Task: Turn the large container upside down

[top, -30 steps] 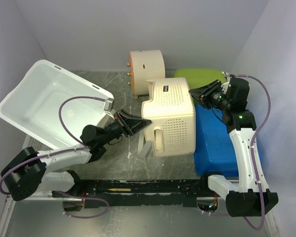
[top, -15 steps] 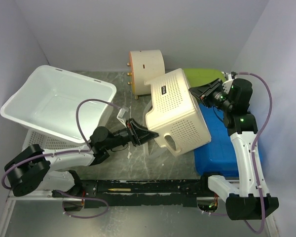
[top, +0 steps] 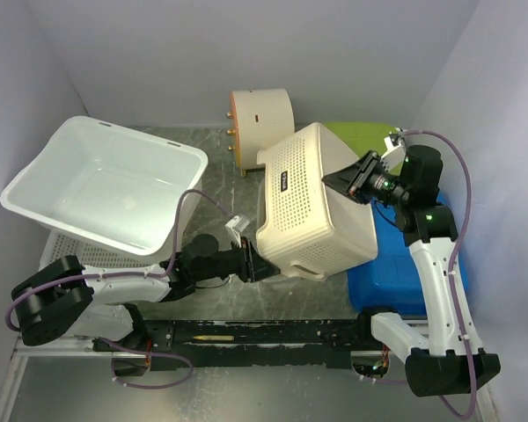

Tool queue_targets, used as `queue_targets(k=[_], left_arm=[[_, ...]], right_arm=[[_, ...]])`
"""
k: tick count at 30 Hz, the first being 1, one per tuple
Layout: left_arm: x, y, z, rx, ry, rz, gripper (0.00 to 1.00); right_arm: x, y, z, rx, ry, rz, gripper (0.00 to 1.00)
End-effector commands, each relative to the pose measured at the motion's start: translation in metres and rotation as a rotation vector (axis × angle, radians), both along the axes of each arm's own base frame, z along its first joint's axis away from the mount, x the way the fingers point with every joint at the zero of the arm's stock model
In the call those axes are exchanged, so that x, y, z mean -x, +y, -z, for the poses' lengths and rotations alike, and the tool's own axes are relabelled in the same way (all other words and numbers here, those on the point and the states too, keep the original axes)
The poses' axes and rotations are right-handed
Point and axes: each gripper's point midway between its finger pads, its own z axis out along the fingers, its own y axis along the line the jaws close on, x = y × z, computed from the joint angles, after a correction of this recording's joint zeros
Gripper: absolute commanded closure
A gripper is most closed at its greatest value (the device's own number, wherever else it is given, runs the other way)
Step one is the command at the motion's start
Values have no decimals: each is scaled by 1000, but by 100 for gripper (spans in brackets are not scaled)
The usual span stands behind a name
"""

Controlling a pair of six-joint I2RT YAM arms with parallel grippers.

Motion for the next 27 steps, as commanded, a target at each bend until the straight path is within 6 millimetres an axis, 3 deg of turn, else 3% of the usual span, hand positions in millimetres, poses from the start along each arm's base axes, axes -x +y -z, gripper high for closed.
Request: queue_targets(k=[1, 7, 12, 18, 27], left_arm=[[7, 6, 31, -131, 61, -8, 62], [3, 12, 34, -194, 46, -43, 50], [-1, 15, 34, -231, 32, -63, 36], [1, 15, 36, -252, 36, -53, 28], [6, 13, -2, -274, -42, -31, 21]], right_arm=[[13, 12, -1, -2, -48, -107, 81], [12, 13, 18, -23, -12, -104, 79], [10, 12, 22, -16, -8, -100, 79], [10, 13, 25, -11, -5, -104, 78], [4, 9, 25, 24, -13, -84, 75]])
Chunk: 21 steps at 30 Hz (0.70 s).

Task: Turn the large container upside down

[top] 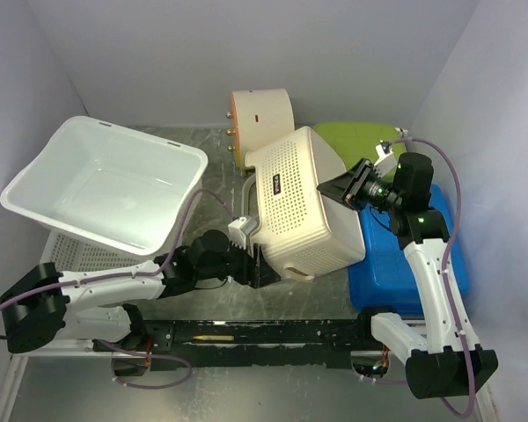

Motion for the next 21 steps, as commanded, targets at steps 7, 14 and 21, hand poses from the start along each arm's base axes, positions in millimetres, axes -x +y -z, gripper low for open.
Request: queue_targets(k=[7, 14, 21], left_arm=[[0, 10, -81, -50, -193, 11, 18], [-24, 35, -142, -22, -285, -162, 15], [-43, 35, -174, 28, -273, -292, 6]], right_arm=[[-7, -1, -7, 38, -47, 0, 75], [-9, -1, -1, 35, -36, -1, 75], [-9, -1, -1, 38, -39, -1, 74]])
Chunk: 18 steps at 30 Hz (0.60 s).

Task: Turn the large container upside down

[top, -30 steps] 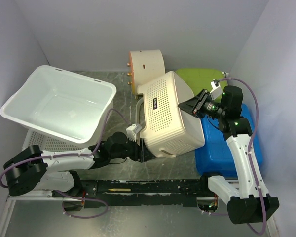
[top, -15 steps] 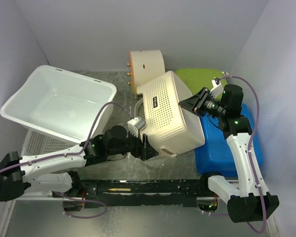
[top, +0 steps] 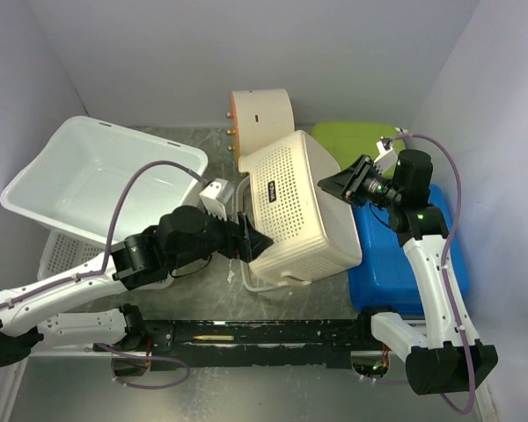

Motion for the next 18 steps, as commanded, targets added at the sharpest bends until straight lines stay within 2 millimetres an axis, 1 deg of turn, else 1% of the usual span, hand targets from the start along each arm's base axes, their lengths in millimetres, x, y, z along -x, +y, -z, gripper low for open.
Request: queue_targets(k=[1, 3, 6, 8, 11, 13, 16, 18], left_arm=[[-20, 1, -32, 63, -18, -125, 5], [-30, 2, -32, 70, -2, -187, 4], [-52, 13, -20, 47, 61, -320, 2], [-68, 17, -15, 54, 99, -354, 1], [-85, 15, -8, 95, 140, -323, 1], [-98, 18, -1, 116, 159, -323, 1], [-109, 18, 4, 165, 177, -261, 1], [-110, 12, 2, 223, 182, -174, 1]], right_arm=[[3, 3, 0, 4, -4, -22, 74], [3, 2, 1, 3, -2, -19, 74], [3, 3, 1, -3, -2, -23, 74], [3, 3, 1, -4, -3, -23, 74], [3, 4, 1, -4, -3, -26, 73], [3, 4, 1, -4, -4, -26, 73], [4, 3, 1, -2, -4, -25, 73], [3, 4, 1, -5, -5, -27, 72]])
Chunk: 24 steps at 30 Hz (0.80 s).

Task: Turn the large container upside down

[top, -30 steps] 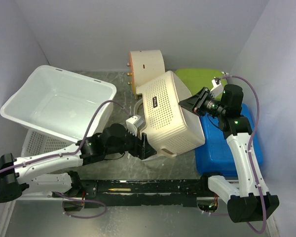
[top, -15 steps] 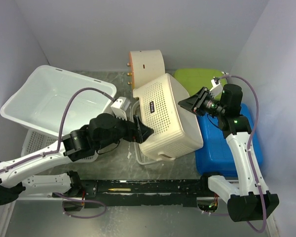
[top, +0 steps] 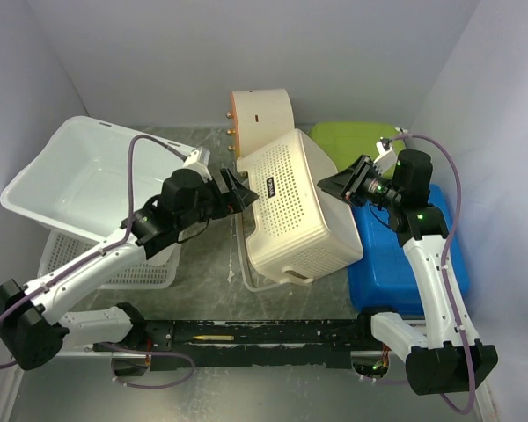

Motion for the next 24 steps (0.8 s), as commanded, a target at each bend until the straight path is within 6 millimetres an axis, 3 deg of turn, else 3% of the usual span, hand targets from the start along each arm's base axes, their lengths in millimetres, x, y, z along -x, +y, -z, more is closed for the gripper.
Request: queue_targets(k=[1, 7, 11, 16, 24], left_arm=[[3, -25, -14, 185, -25, 211, 1], [20, -54, -13, 326, -23, 409, 3], [24, -61, -20, 418, -39, 456, 12], [27, -67, -39, 487, -79, 506, 37], [31, -68, -49, 525, -100, 533, 89]], right_arm=[[2, 4, -1, -5, -13, -25, 72], [3, 5, 0, -14, -11, -30, 72], [3, 5, 1, -15, -9, -31, 72], [5, 4, 1, -10, -7, -29, 71], [6, 6, -3, -20, -16, -36, 71]])
